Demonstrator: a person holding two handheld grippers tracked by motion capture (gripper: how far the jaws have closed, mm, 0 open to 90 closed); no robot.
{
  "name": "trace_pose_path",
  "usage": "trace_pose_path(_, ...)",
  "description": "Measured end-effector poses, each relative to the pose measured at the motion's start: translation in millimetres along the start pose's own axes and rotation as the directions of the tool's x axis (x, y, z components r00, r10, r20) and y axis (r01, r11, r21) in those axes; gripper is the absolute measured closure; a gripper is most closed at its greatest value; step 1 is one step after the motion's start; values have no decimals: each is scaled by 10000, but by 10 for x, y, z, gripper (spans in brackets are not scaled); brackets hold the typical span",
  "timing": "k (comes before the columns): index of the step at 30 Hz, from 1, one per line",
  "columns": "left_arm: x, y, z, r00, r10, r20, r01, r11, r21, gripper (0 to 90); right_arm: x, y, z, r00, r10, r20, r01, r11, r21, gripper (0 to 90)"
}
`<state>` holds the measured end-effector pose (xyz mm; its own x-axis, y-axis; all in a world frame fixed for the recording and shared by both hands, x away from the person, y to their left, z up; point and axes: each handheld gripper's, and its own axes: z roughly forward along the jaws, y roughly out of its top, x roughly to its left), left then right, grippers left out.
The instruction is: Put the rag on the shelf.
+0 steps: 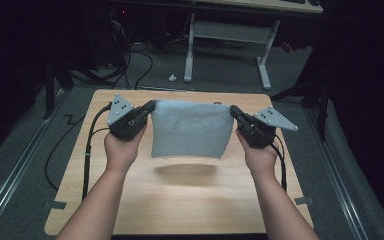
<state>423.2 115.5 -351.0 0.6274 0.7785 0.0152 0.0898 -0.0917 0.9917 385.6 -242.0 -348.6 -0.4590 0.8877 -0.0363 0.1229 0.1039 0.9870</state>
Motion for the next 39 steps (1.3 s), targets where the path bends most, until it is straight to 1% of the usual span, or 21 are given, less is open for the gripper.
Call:
trace_pose_path(1,0,0,0,10000,0,0,0,10000,0,896,0,0,0,10000,0,0,0,10000,0,898)
trace_pose_path(3,36,37,47,9999,128,-57,-128,9999,-2,896,-58,82,83,10000,55,-17,-55,10000,-51,898)
trace_pose_path(5,65,79,85,9997,240,-100,-241,9997,-101,896,-74,110,110,10000,-2,34,2,10000,-46,898)
trace_pose_path(7,115,132,157,9994,306,-184,-311,9992,-247,896,-116,180,198,9999,-26,130,27,9999,-100,898)
trace_pose_path(11,191,173,273,9996,63,-291,-76,9991,-416,896,-185,239,329,9997,106,230,-102,9998,-151,898)
trace_pose_path(13,213,175,344,9990,145,-423,-158,9994,-312,896,-237,239,403,9994,216,253,-211,9996,-207,898)
trace_pose_path(15,227,171,418,9983,213,-542,-222,9996,-155,896,-287,225,478,9983,525,260,-520,9984,-199,898)
trace_pose_path(18,254,180,524,9964,474,-704,-462,9988,184,896,-362,209,578,9963,836,215,-833,9964,-154,898)
trace_pose_path(21,291,193,587,9966,428,-702,-405,9986,342,896,-404,233,632,9963,834,230,-832,9965,-79,898)
trace_pose_path(24,374,144,732,9960,218,-862,-148,9966,815,895,-446,262,760,9980,544,322,-554,9980,305,898)
trace_pose_path(26,440,43,813,9966,-129,-813,240,9902,1375,896,-468,201,850,9981,534,320,-556,9958,732,899)
trace_pose_path(27,460,-22,853,9967,-183,-796,315,9855,1669,896,-481,157,899,9981,543,301,-570,9933,1008,899)
trace_pose_path(28,460,-22,853,9967,-183,-796,315,9855,1669,896,-491,114,944,9988,371,325,-410,9908,1292,899)
trace_pose_path(29,466,-90,884,9968,-197,-775,341,9814,1891,896,-495,70,980,9990,315,326,-360,9880,1500,899)
trace_pose_path(30,467,-220,927,9969,-387,-684,532,9730,2247,896,-504,31,1014,9993,198,314,-249,9847,1723,899)
trace_pose_path(31,462,-277,946,9970,-445,-628,586,9680,2440,896,-508,-5,1038,9994,113,336,-175,9811,1926,899)
trace_pose_path(32,452,-333,953,9974,-434,-578,565,9667,2494,896,-522,-41,1053,9995,101,310,-162,9790,2033,899)
trace_pose_path(35,430,-479,980,9972,-658,-352,730,9575,2790,895,-571,-157,1078,9991,327,285,-384,9723,2305,899)
trace_pose_path(36,430,-479,980,9972,-658,-352,730,9575,2790,895,-571,-157,1078,9991,327,285,-384,9723,2305,899)
trace_pose_path(37,414,-566,989,9968,-768,-227,800,9515,2969,896,-582,-244,1088,9987,412,301,-472,9690,2425,898)
trace_pose_path(39,406,-643,980,9962,-863,-145,865,9473,3085,896,-594,-340,1101,9982,533,268,-585,9639,2596,898)
